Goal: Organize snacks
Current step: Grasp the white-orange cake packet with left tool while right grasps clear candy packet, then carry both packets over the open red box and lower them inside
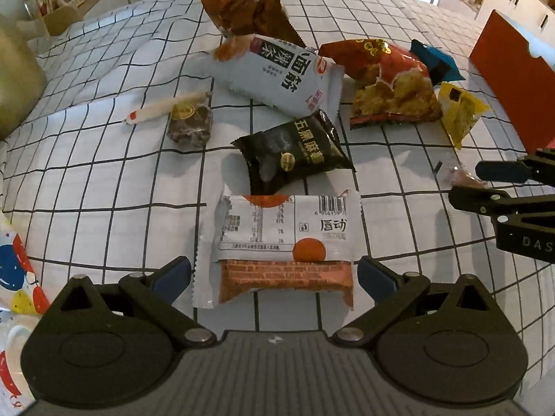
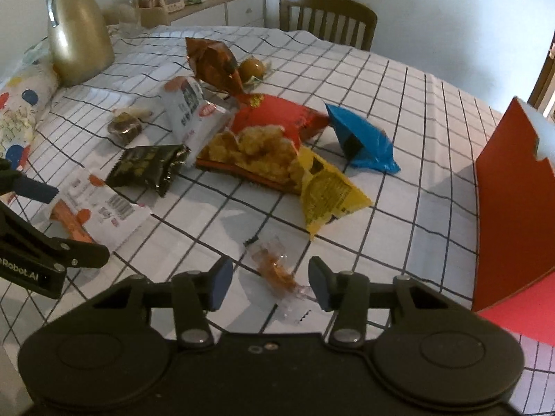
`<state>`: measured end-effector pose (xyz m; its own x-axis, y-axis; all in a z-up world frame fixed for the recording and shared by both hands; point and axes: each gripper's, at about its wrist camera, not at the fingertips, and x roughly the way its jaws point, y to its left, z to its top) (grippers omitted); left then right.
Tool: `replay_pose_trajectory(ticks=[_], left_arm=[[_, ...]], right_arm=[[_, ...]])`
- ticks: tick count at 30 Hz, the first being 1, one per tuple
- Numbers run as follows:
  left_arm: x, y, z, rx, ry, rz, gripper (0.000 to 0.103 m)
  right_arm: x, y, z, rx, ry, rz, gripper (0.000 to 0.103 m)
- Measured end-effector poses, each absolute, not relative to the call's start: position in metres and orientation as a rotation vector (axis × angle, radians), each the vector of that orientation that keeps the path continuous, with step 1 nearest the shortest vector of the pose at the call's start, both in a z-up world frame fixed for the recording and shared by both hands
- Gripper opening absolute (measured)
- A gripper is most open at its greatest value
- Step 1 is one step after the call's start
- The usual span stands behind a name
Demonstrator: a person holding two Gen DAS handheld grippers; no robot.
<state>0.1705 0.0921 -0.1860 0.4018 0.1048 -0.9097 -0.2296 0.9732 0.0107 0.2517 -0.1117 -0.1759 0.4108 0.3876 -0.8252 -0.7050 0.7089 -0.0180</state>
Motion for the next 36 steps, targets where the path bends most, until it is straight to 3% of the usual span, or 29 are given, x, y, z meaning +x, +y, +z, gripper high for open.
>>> replay_pose_trajectory(ticks=[6, 9, 16, 36], left_arm=[[0.174, 0.091, -0.187, -0.130, 1.120, 0.225, 0.102], [0.174, 0.092, -0.188, -0.138, 1.122, 0.229, 0.093], [0.168, 0.090, -0.183, -0.141, 1.107, 0.229, 0.069], [0.116, 0.061, -0.110, -0.140, 0.981, 0.048, 0.067]], right_arm=[[0.251, -0.113, -0.180, -0.410, 0.912, 0.695, 0.027], [0.250, -0.113, -0.180, -0.409, 0.910, 0.672, 0.017], [0.239, -0.112, -0.175, -0.399, 0.896, 0.615, 0.015], [0.153, -0.133, -0.090, -0.222, 0.815, 0.513, 0.015]])
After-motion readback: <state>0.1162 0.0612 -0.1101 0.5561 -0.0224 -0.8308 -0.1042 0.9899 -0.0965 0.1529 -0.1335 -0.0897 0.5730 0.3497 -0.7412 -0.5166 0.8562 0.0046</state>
